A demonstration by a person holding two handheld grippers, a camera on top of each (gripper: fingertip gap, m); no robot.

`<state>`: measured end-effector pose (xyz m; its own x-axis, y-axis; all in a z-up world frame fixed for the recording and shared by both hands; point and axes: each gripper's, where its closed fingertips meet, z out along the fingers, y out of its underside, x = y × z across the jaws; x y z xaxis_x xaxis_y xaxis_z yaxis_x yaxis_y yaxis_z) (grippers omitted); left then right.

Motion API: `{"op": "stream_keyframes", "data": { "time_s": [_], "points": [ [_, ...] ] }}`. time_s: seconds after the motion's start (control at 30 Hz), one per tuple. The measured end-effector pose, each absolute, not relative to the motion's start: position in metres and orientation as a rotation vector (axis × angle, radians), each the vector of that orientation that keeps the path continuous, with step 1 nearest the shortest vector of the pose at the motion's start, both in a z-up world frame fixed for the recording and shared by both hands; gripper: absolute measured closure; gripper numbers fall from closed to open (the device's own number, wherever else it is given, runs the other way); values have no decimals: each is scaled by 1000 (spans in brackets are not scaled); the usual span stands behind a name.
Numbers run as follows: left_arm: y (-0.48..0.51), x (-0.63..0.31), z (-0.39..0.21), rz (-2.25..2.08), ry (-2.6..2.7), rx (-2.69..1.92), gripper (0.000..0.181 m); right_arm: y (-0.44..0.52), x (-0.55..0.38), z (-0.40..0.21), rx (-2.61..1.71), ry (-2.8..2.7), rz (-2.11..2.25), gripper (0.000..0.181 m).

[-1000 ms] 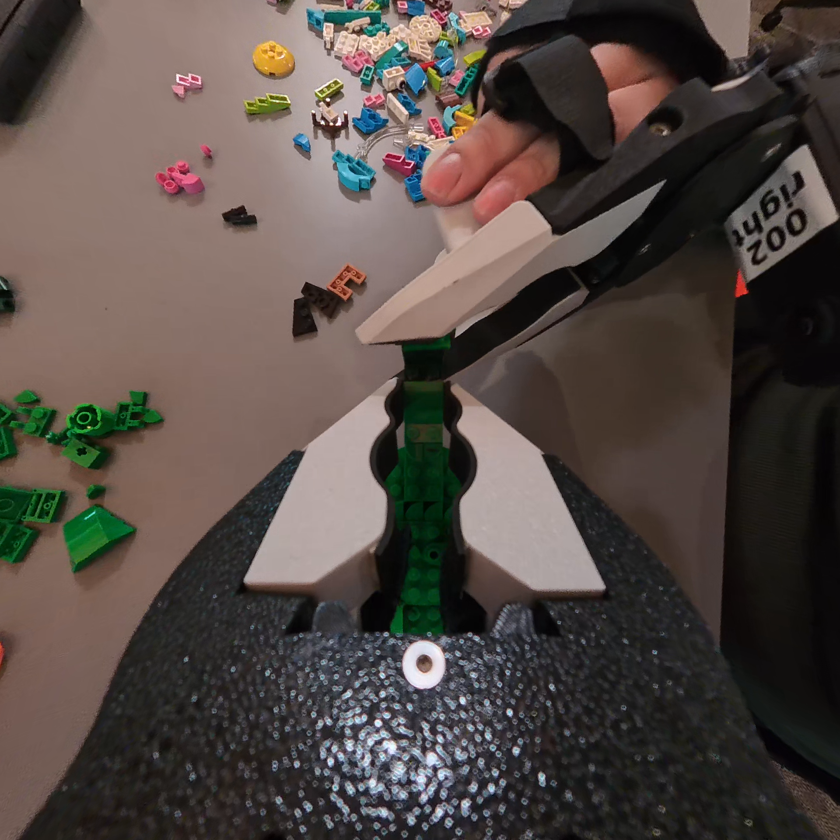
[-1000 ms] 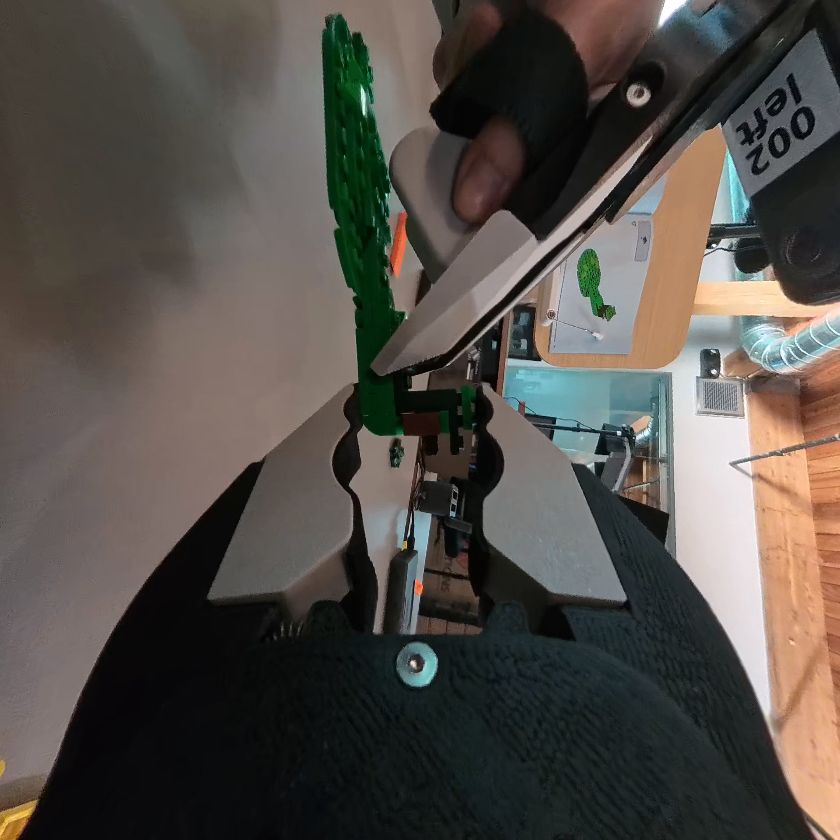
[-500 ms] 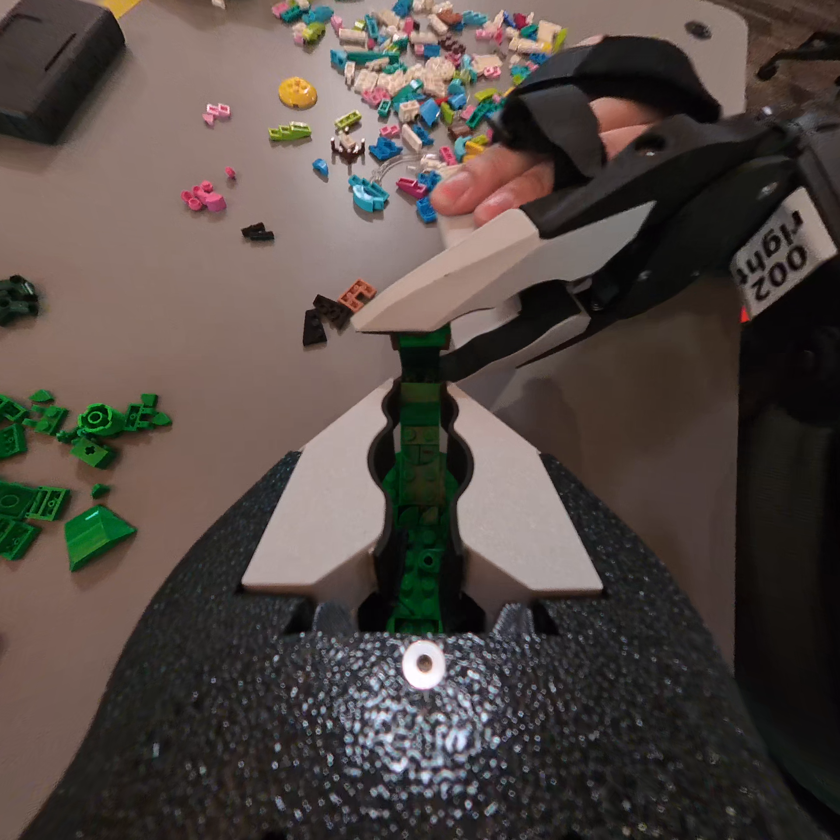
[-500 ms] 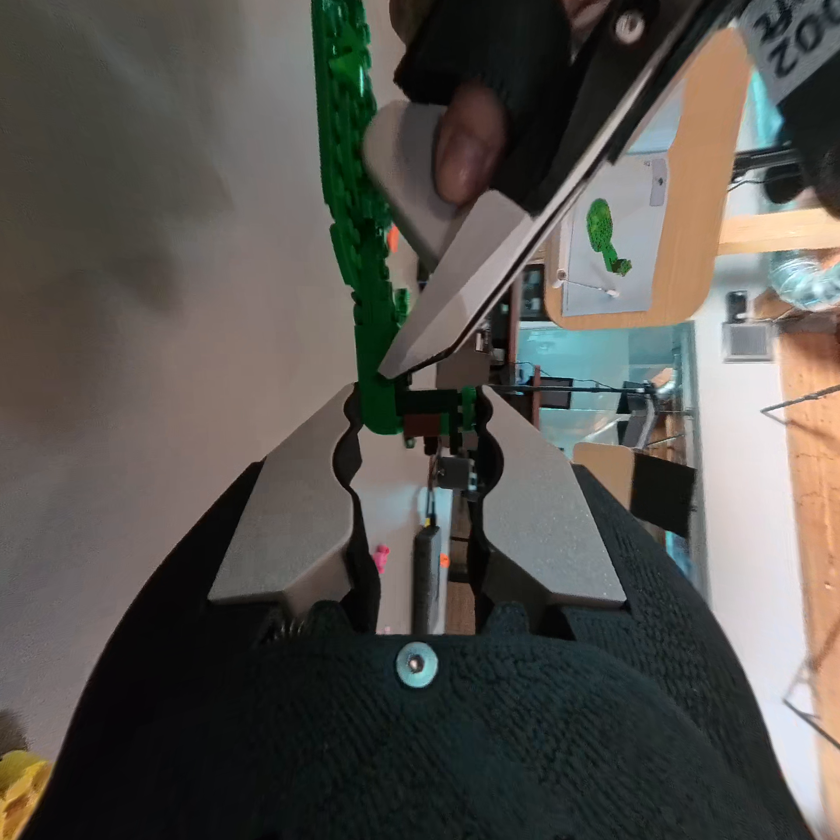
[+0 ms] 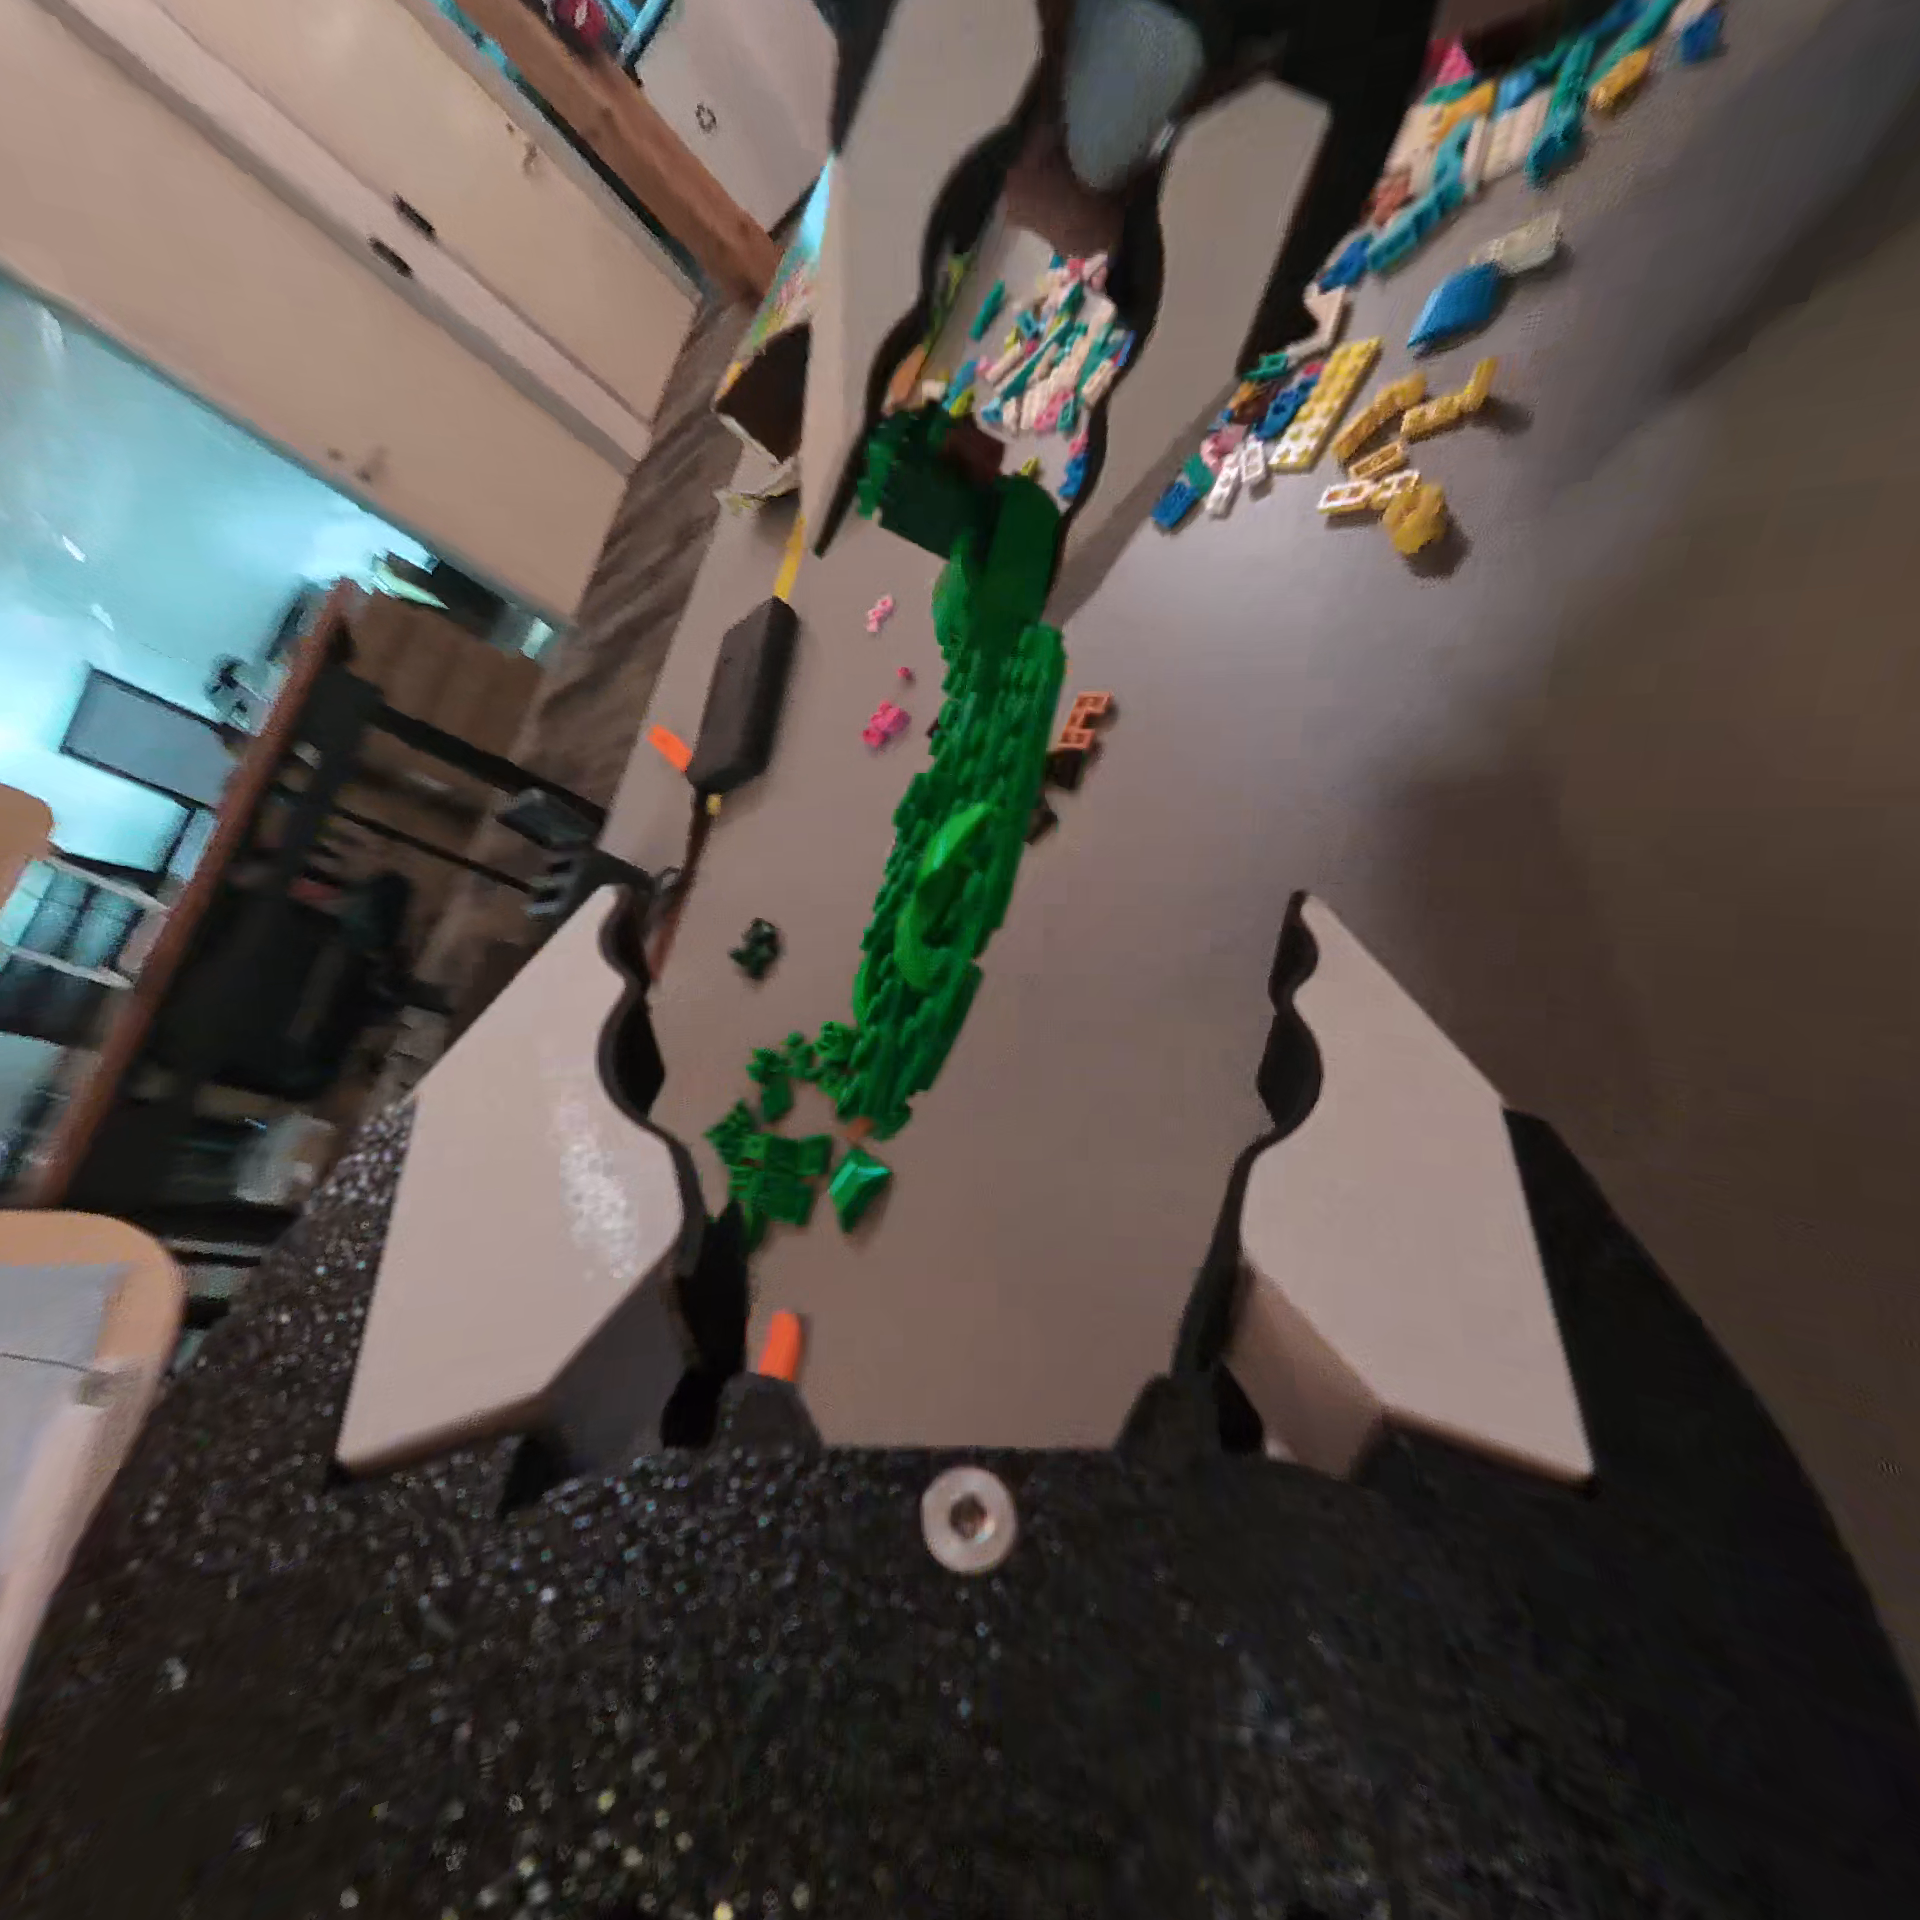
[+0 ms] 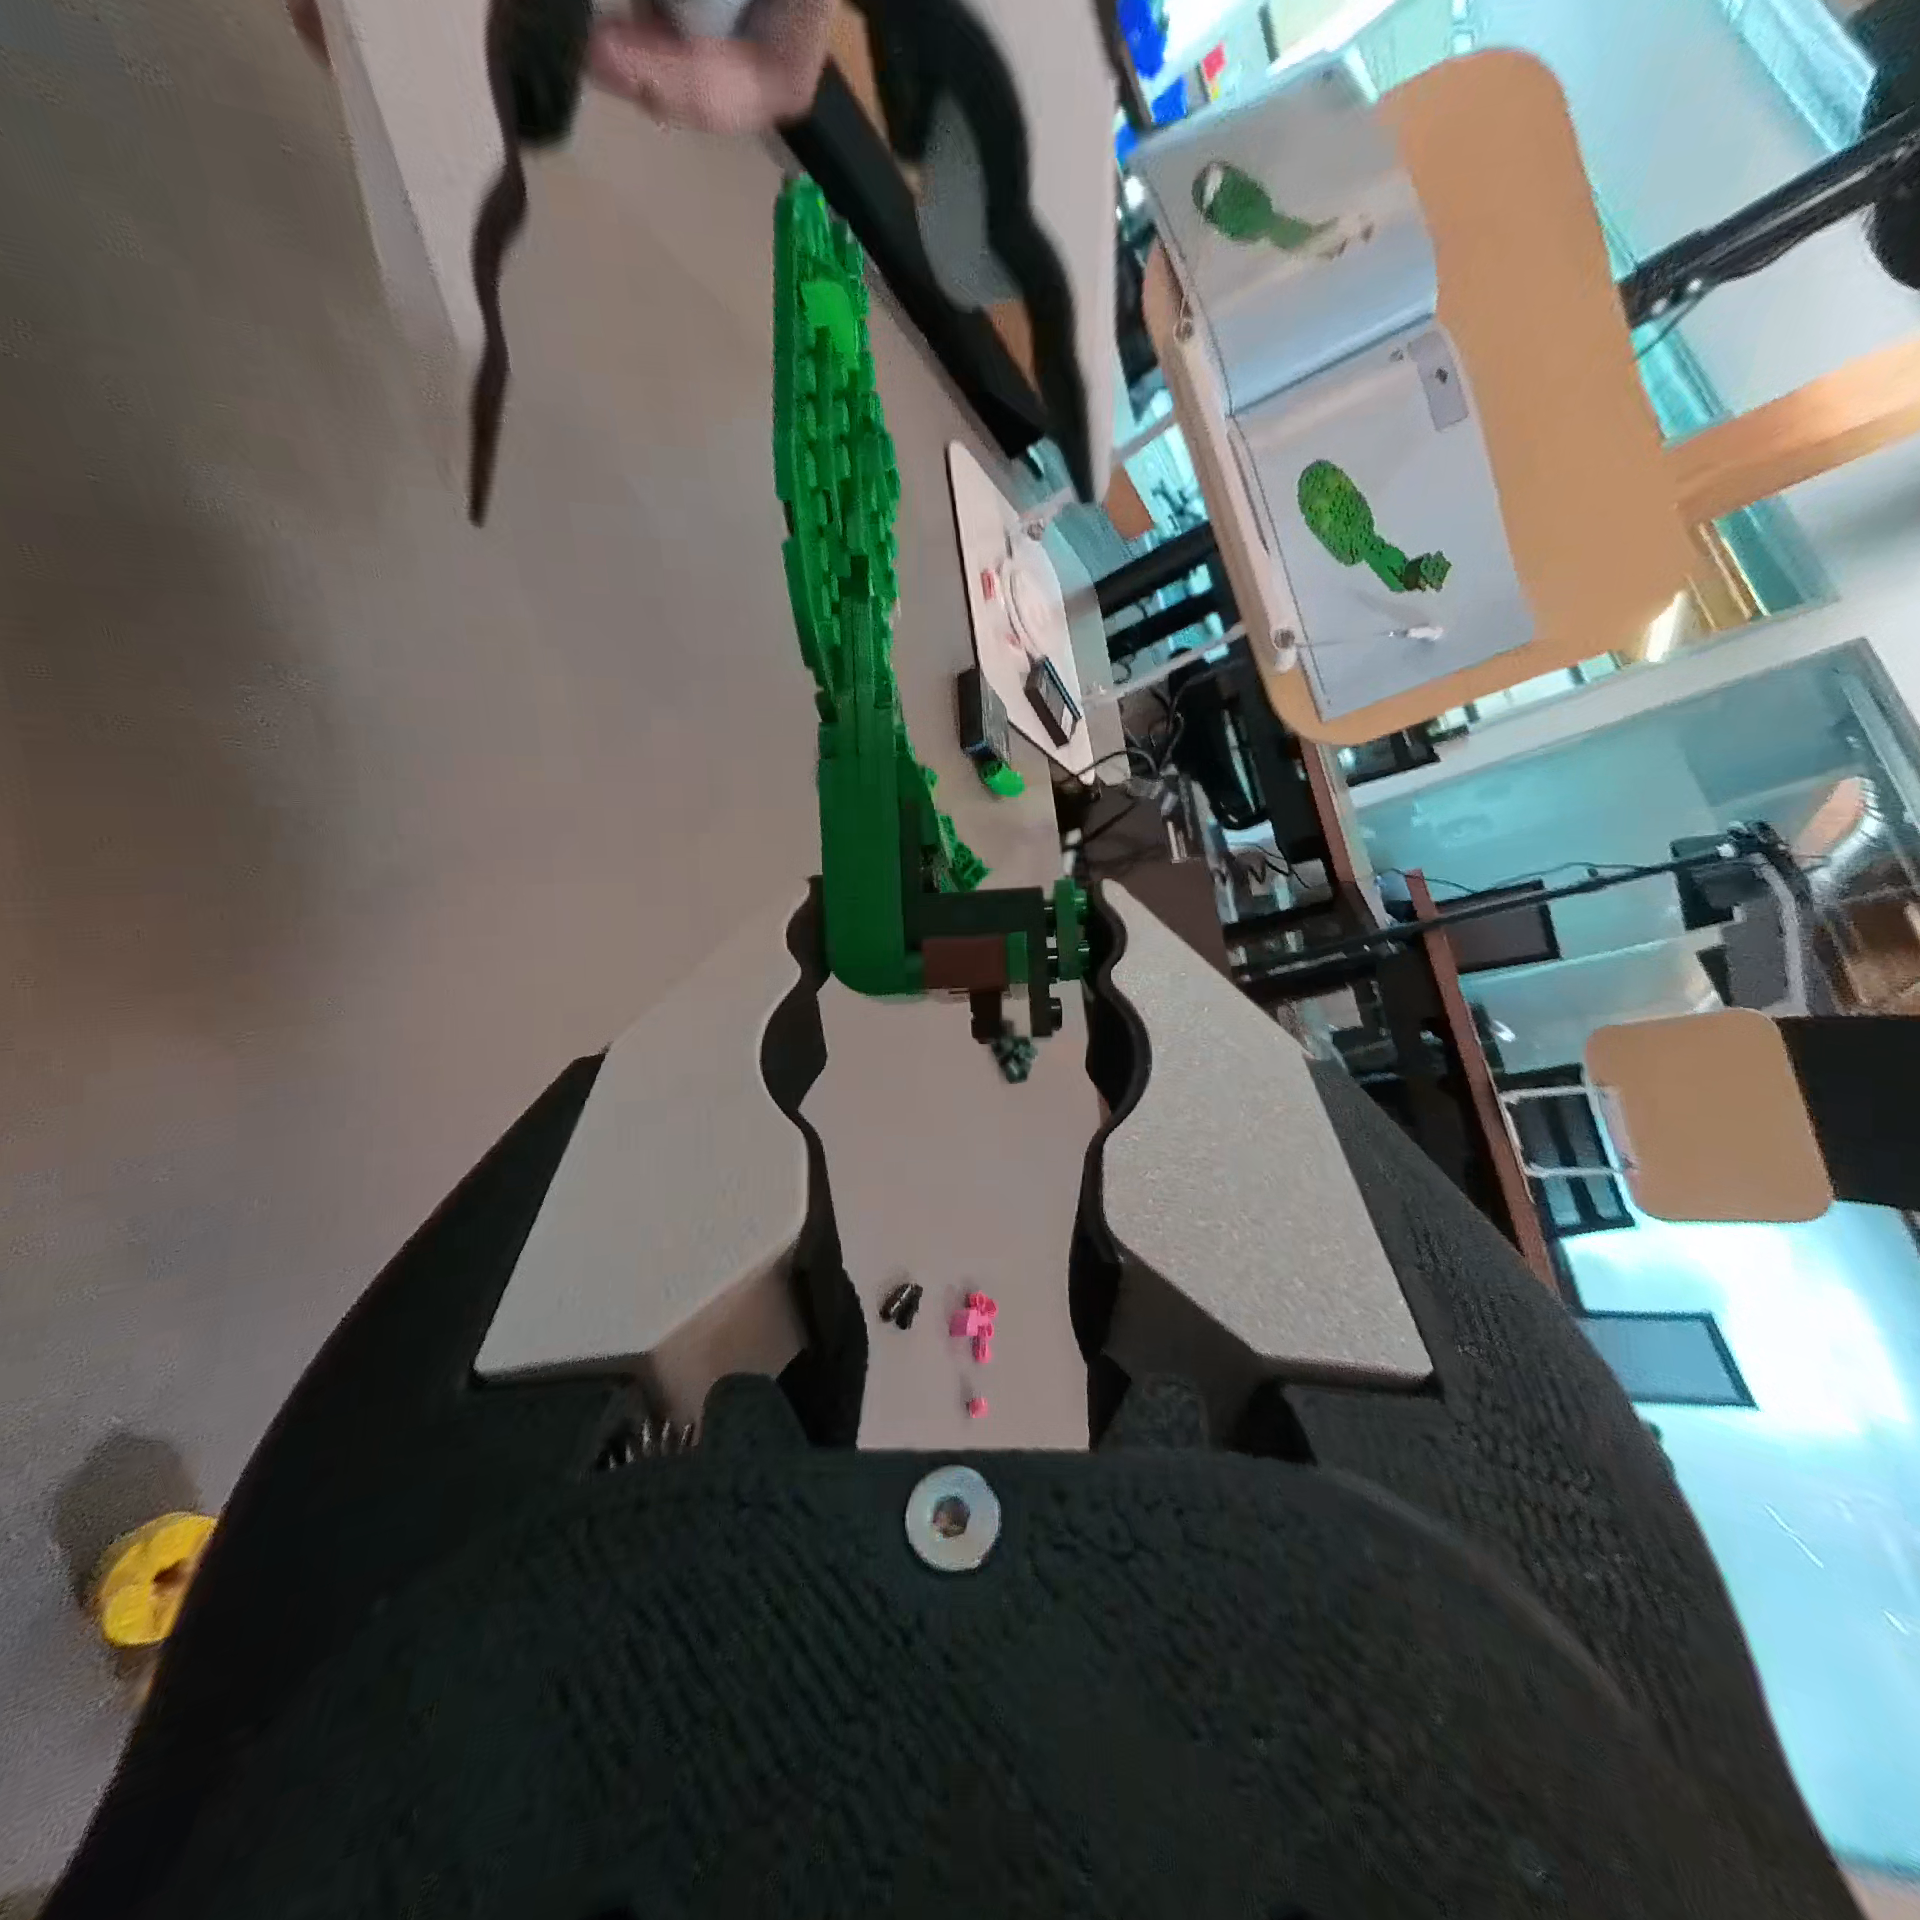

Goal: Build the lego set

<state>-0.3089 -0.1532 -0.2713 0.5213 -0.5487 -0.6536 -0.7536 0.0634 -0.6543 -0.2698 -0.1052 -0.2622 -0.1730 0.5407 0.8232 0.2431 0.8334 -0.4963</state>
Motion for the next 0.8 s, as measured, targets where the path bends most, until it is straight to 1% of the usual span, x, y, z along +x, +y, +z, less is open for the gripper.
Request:
{"op": "stream_keyframes", "data": {
  "time_s": [0.07,0.17,0.23,0.33,0.37,0.5,0.8],
  "points": [
    [-151,-303,-268,278,1176,-1507,74,-113,-268,-254,-586,-1765,340,134],
    [-151,-293,-261,321,1213,-1402,94,-126,-265,-245,-551,-1782,392,134],
    [-155,-285,-257,320,1243,-1342,115,-133,-263,-242,-537,-1795,410,134],
    [-164,-276,-241,325,1255,-1220,158,-137,-261,-241,-522,-1817,379,134],
    [-167,-274,-238,333,1262,-1196,162,-137,-261,-240,-520,-1816,364,134],
    [-168,-271,-240,390,1303,-1194,170,-133,-260,-237,-509,-1820,271,134],
    [-172,-267,-240,379,1351,-1215,170,-133,-257,-240,-505,-1866,219,134]
  ]
}}
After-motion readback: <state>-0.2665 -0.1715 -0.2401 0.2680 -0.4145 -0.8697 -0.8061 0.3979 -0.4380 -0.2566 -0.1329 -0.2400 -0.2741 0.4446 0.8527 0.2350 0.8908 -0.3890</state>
